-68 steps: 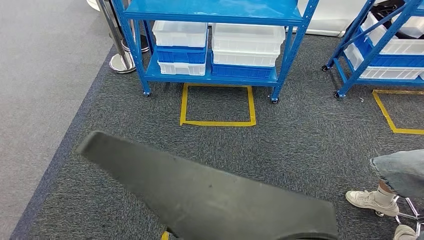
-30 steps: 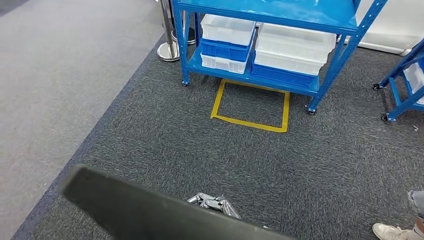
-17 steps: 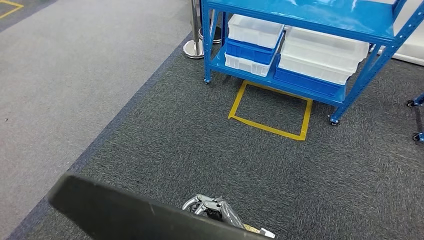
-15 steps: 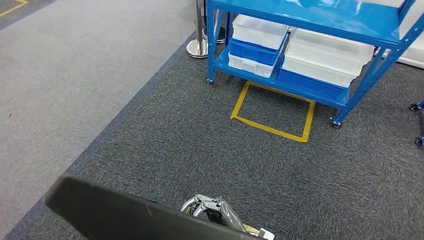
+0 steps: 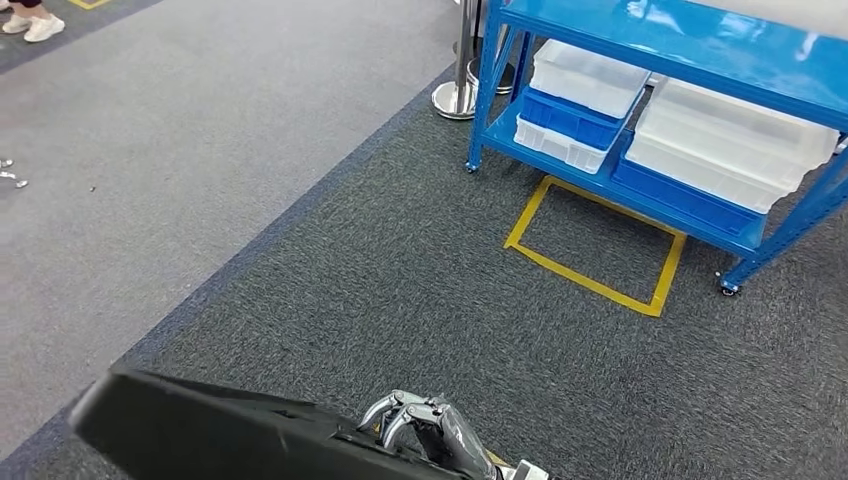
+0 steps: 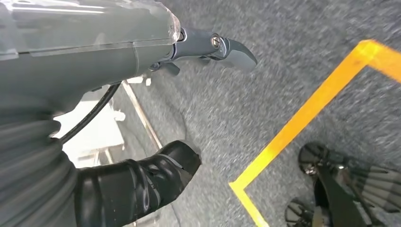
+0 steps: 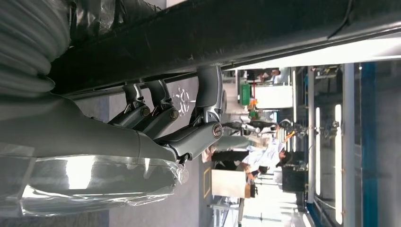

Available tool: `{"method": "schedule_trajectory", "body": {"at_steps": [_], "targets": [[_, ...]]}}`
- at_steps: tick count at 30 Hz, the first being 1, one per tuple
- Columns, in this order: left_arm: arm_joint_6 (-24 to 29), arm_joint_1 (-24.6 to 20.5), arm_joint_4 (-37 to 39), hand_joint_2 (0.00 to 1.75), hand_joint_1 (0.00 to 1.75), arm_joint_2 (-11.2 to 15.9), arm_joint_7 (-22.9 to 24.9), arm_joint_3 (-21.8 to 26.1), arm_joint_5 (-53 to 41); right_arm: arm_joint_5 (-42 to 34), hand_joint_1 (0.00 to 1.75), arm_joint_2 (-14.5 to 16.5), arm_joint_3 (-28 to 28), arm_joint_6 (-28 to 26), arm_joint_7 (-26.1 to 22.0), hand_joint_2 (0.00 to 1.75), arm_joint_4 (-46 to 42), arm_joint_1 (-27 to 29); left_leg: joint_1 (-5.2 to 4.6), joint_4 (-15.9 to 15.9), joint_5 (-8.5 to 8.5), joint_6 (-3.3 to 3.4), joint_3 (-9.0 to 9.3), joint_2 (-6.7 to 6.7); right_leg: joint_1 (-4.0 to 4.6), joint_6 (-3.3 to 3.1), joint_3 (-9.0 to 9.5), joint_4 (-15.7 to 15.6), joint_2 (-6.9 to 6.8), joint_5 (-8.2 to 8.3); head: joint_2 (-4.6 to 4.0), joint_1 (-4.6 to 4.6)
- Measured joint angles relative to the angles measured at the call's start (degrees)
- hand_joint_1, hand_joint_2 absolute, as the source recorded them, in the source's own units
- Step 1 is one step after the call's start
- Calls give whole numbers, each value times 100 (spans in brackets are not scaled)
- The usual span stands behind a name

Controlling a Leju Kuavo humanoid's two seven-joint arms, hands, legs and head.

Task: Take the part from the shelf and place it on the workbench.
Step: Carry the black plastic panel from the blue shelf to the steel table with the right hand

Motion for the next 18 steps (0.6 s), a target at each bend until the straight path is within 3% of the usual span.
{"method": "schedule_trajectory", "body": {"at_steps": [2,4,7,9,10,11,12,14,15,18], "targets": [[2,14,-1,175,0,5,1,0,9,1,175,5,0,-15,-4,175,2,-1,20,-12,29,-90,-44,-93,11,-53,-12,-32,-87,29,0,0],[1,20,-1,175,0,15,-1,0,14,2,175,17,0,-18,-8,175,2,-5,26,122,-71,-149,-123,36,-6,-134,7,-96,-218,71,0,-10],[-2,2,0,175,0,22,-8,0,19,4,175,30,0,-25,-14,175,4,-5,26,1051,-598,-206,-546,402,12,-204,6,-128,-452,88,0,-35],[-3,5,0,175,0,26,-10,0,20,4,175,31,0,-26,-13,175,7,-4,31,1517,-750,-232,-740,469,31,-212,-11,-117,-606,80,0,-35],[-4,12,0,175,0,29,-10,0,20,4,175,31,0,-26,-13,175,7,-4,32,1441,-663,-234,-680,491,35,-211,-13,-112,-677,76,0,-36],[-4,18,0,175,0,33,-10,0,20,3,175,31,0,-26,-13,175,7,-6,31,1160,-496,-227,-513,530,37,-206,-9,-109,-741,70,0,-36],[-4,20,0,175,0,37,-10,0,20,3,175,31,0,-26,-13,175,7,-7,25,750,-316,-209,-282,632,41,-194,1,-107,-801,61,0,-36],[-4,6,0,175,0,41,-12,0,20,3,175,31,0,-26,-13,175,5,-10,-22,111,-118,-144,60,843,70,-154,19,-97,-900,42,0,-33],[-4,2,0,175,0,42,-13,0,20,4,175,31,0,-26,-13,175,5,-13,-44,-23,-101,-110,119,900,83,-130,24,-93,-941,36,0,-32],[-4,18,0,175,0,42,-13,0,20,5,175,32,0,-26,-13,175,5,-24,-41,-85,-70,-13,109,763,90,-44,55,-92,-1012,13,0,-29]]}}
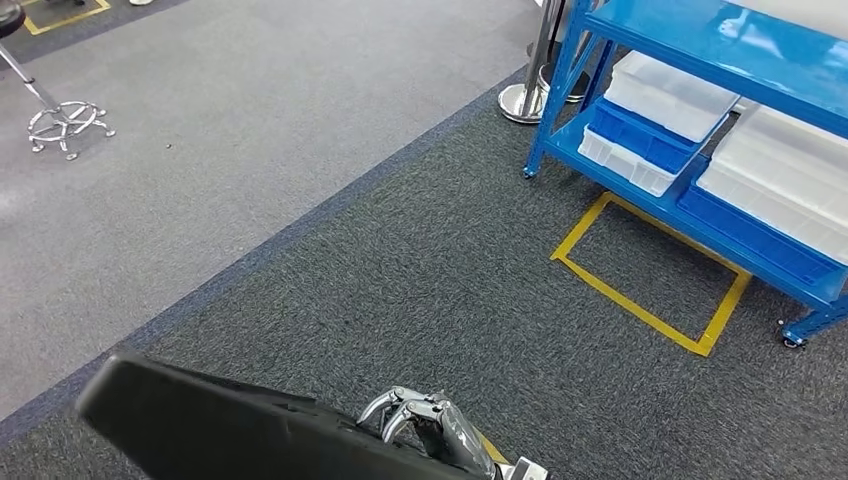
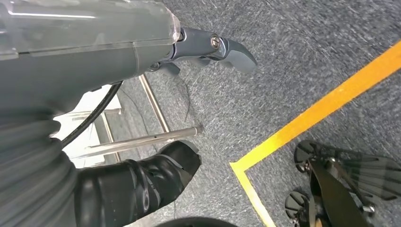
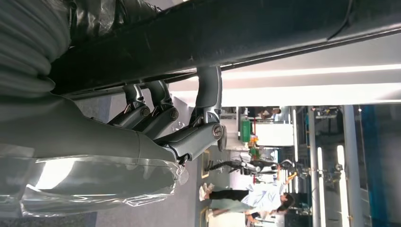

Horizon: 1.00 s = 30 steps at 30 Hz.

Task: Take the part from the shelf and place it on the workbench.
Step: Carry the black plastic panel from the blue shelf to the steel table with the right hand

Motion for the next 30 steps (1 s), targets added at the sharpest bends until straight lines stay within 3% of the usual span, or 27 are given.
{"method": "schedule_trajectory", "body": {"at_steps": [2,4,6,7,8,9,11,13,15,17,19,21,22,23,24,25,27,29,30], "targets": [[-2,-3,0,175,0,-1,-3,0,0,1,175,-1,0,-5,-4,175,-2,-5,36,-49,41,72,24,-101,-16,52,-85,248,224,-201,0,4],[-3,-14,0,175,0,-2,-9,0,0,4,175,-6,0,-14,-9,175,-2,-1,46,-57,62,115,15,-202,-34,72,-402,939,503,-598,0,8],[-5,-15,0,175,0,-1,-14,0,0,7,175,-14,0,-17,-9,175,0,8,44,-46,69,127,-4,-324,-39,72,-736,1620,579,-852,0,9],[-8,-13,0,175,0,-1,-14,0,0,8,175,-16,0,-20,-10,175,0,12,43,-36,69,126,-7,-393,-43,67,-783,1697,587,-808,0,9],[-10,-11,0,175,0,-1,-15,0,-1,10,175,-18,0,-24,-11,175,0,13,44,-22,65,120,-7,-468,-49,60,-729,1559,598,-656,0,9],[-14,-10,0,175,0,-1,-15,0,-3,13,175,-19,0,-29,-12,175,-1,15,46,-3,56,108,-4,-542,-59,50,-576,1214,634,-421,0,9],[-14,-15,0,175,0,-4,-18,0,-11,17,175,-25,0,-48,-22,175,-5,27,47,54,29,60,-25,-673,-83,32,-235,443,840,-71,0,9],[-2,-15,0,175,0,-7,-24,0,-23,20,175,-39,0,-77,-36,175,-23,65,51,89,23,-16,-72,-776,-79,17,-113,135,973,-6,0,8],[12,3,0,175,0,-9,-28,-1,-37,21,175,-51,0,-96,-46,175,-47,102,69,76,38,-102,-105,-859,-61,-29,-114,114,893,5,0,7],[17,16,1,175,0,-24,-30,-1,-46,22,175,-56,0,-95,-52,175,-73,115,70,176,-31,-165,-158,-709,-66,-102,-94,71,781,29,0,2],[24,5,2,175,0,-38,-30,-2,-50,22,175,-58,0,-93,-65,175,-99,128,60,644,-300,-200,-374,-424,-57,-158,-81,44,647,36,0,-3],[30,-9,2,175,0,-40,-30,-2,-51,22,175,-72,0,-93,-74,175,-111,155,61,1315,-601,-214,-692,-310,-23,-189,-82,46,497,22,0,-4],[31,-9,2,175,0,-40,-30,-2,-51,22,175,-81,0,-93,-75,175,-111,171,61,1508,-644,-209,-777,-294,-6,-199,-81,48,421,15,0,-4],[31,-6,2,175,0,-41,-30,-2,-52,22,175,-90,0,-93,-76,175,-111,184,59,1503,-581,-195,-763,-279,10,-207,-78,49,352,9,0,-4],[31,-2,2,175,0,-41,-30,-2,-52,22,175,-95,0,-93,-77,175,-113,191,51,1285,-427,-166,-640,-250,25,-212,-72,51,288,3,0,-5],[31,-1,2,175,0,-41,-30,-2,-52,22,175,-97,0,-93,-78,175,-118,193,31,936,-240,-121,-449,-173,39,-215,-61,51,233,-4,0,-4],[31,-19,1,175,0,-39,-30,-2,-52,22,175,-98,0,-93,-80,175,-136,196,-53,285,-33,-16,-112,92,68,-196,-44,53,122,-21,0,-4],[27,-32,0,175,0,-37,-30,-2,-52,28,175,-98,0,-90,-81,175,-148,199,-120,70,-30,43,-31,208,79,-160,-32,49,10,-31,0,-3],[22,-27,0,175,0,-36,-30,-2,-51,38,175,-97,0,-89,-81,175,-150,196,-125,55,-15,56,-40,149,75,-142,-20,42,-42,-32,0,-3]]}}
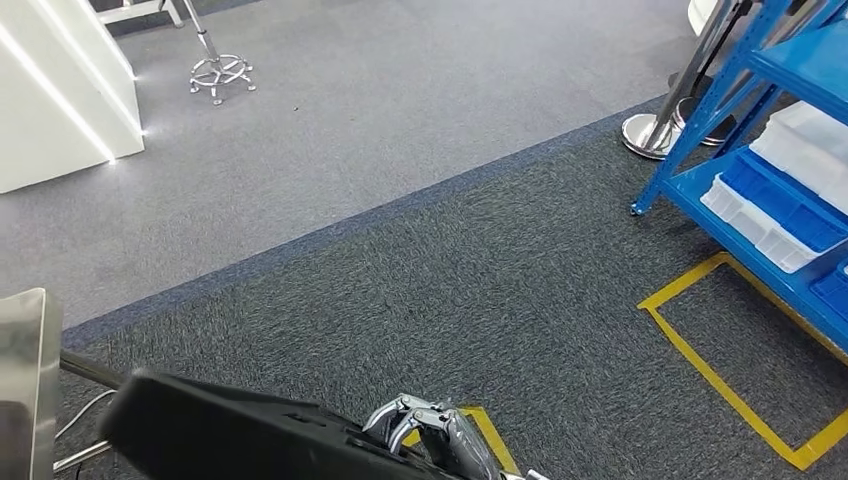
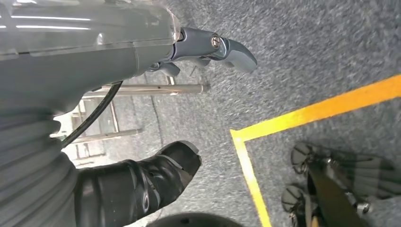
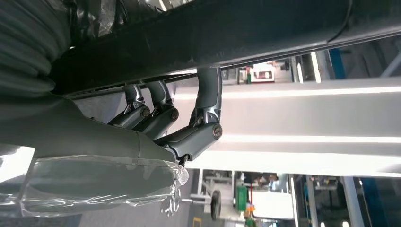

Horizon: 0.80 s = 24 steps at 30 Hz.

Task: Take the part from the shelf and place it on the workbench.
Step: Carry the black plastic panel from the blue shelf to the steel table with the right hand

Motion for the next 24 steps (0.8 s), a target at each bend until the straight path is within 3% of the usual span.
{"method": "schedule_trajectory", "body": {"at_steps": [1,3,5,6,7,8,10,11,12,14,16,18,20,22,23,24], "targets": [[-8,9,0,175,0,-1,0,0,1,15,175,1,0,1,2,175,-4,-4,22,-43,26,19,19,-59,-3,28,20,1,-7,-17,0,1],[-20,15,0,175,0,-2,3,1,7,43,175,2,0,2,6,175,-16,-12,73,-140,92,69,69,-176,-22,93,-41,216,218,-193,0,3],[-24,10,0,175,0,-2,7,1,17,60,175,1,0,2,19,175,-21,-13,102,-175,135,102,74,-299,-61,149,-333,866,527,-556,0,6],[-27,9,0,175,0,-1,9,1,21,65,175,0,0,2,28,175,-19,-11,104,-167,142,108,57,-364,-81,169,-512,1233,590,-705,0,8],[-32,11,0,175,0,0,9,2,25,72,175,-1,0,1,39,175,-17,-11,106,-155,142,107,46,-436,-102,189,-637,1480,614,-759,0,7],[-37,13,0,175,0,0,9,2,29,79,175,-1,0,-1,48,175,-14,-13,112,-139,140,102,39,-511,-122,207,-672,1531,623,-698,0,7],[-44,17,0,175,0,0,9,2,39,96,175,-1,0,-4,57,175,-11,-19,134,-82,122,70,33,-669,-167,237,-447,1017,677,-307,0,7],[-46,18,0,175,0,0,9,2,43,105,175,-1,0,-5,60,175,-8,-24,144,-42,103,39,16,-742,-193,246,-281,654,797,-145,0,7],[-47,15,0,175,0,1,9,2,44,112,175,0,0,-5,62,175,-7,-29,148,11,85,-1,-14,-809,-208,242,-156,362,912,-37,0,5],[-49,19,0,175,0,2,8,2,46,121,175,4,3,-8,65,175,-3,-36,158,67,77,-90,-88,-917,-201,199,-85,153,1050,-22,0,4],[-50,33,0,175,0,3,7,2,47,122,175,13,5,-9,67,175,-3,-45,182,66,93,-169,-131,-979,-183,121,-92,131,950,3,0,5],[-52,35,1,175,0,-2,7,2,47,127,175,27,8,-9,67,175,-3,-60,187,212,0,-226,-206,-789,-188,42,-71,85,829,29,0,-1],[-55,20,2,175,0,-5,5,2,47,131,175,34,9,-9,66,175,-3,-64,185,767,-318,-268,-464,-513,-177,-13,-63,58,681,33,0,-9],[-55,12,2,175,0,-1,4,2,47,131,175,33,9,-9,67,175,-2,-62,193,1451,-624,-298,-790,-432,-155,-37,-70,60,524,24,0,-11],[-55,16,2,175,0,0,5,2,48,131,175,32,9,-9,69,175,-1,-61,194,1608,-649,-303,-859,-421,-147,-42,-69,61,451,19,0,-11],[-55,25,2,175,0,0,5,2,49,131,175,32,9,-10,69,175,-1,-62,194,1557,-568,-298,-823,-409,-141,-42,-64,62,386,12,0,-11]]}}
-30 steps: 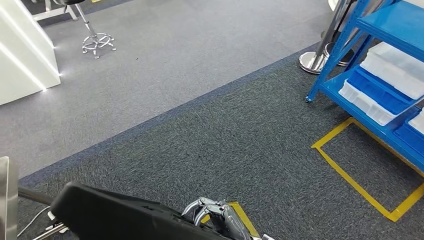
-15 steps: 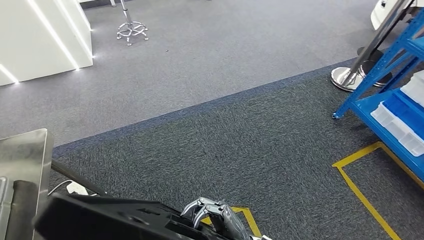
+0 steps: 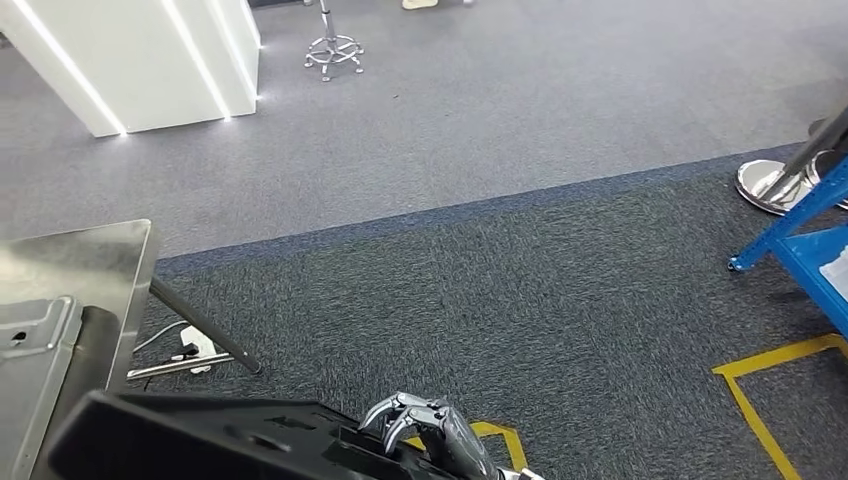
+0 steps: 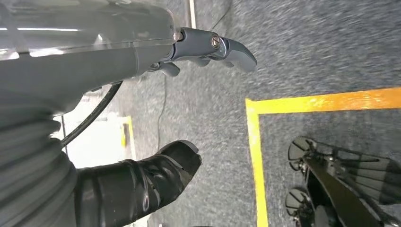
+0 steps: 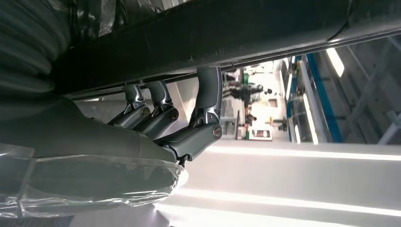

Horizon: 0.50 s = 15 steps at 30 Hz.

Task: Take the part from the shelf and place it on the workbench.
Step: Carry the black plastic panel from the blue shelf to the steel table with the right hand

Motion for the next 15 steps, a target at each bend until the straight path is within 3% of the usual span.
{"method": "schedule_trajectory", "body": {"at_steps": [2,4,5,7,8,10,12,13,14,15], "targets": [[0,12,0,175,0,1,2,0,2,0,175,1,0,-2,-1,175,-1,-2,-13,-667,363,46,363,112,12,13,27,-1,-118,-20,0,0],[0,-1,0,175,0,2,3,0,4,0,175,1,0,-3,-2,175,-2,-3,-65,-1331,591,118,707,294,38,55,53,-1,-214,-44,0,1],[0,-4,0,175,0,2,3,0,4,0,175,1,0,-4,-2,175,-2,-5,-90,-1477,614,151,771,340,47,82,63,-5,-255,-52,0,2],[1,5,0,175,0,3,3,0,5,0,175,0,0,-5,-2,175,-4,-8,-112,-1528,618,208,761,268,52,138,93,-41,-334,-50,0,2],[2,14,0,175,0,2,3,0,5,0,175,-1,0,-5,-2,175,-5,-12,-97,-1570,639,237,776,217,46,170,113,-37,-305,-65,0,3],[4,13,0,175,0,-2,3,1,5,1,175,-3,0,-8,-6,175,-10,-16,-58,-1665,694,305,834,121,31,219,50,163,-59,-218,0,9],[5,2,0,175,0,-4,2,1,5,2,175,-13,0,-12,-11,175,-9,-8,-40,-1696,720,348,854,25,17,233,-252,786,199,-562,0,12],[5,-2,0,175,0,-4,2,1,5,2,175,-20,0,-13,-11,175,-8,0,-41,-1692,719,357,849,-29,15,236,-445,1158,238,-719,0,12],[6,-3,0,175,0,-3,2,0,5,2,175,-25,0,-14,-10,175,-7,7,-43,-1685,716,360,848,-95,12,241,-591,1423,249,-780,0,11],[6,-2,0,175,0,-3,2,0,5,2,175,-28,0,-14,-8,175,-7,12,-44,-1675,711,358,851,-166,6,246,-649,1493,254,-721,0,11]]}}
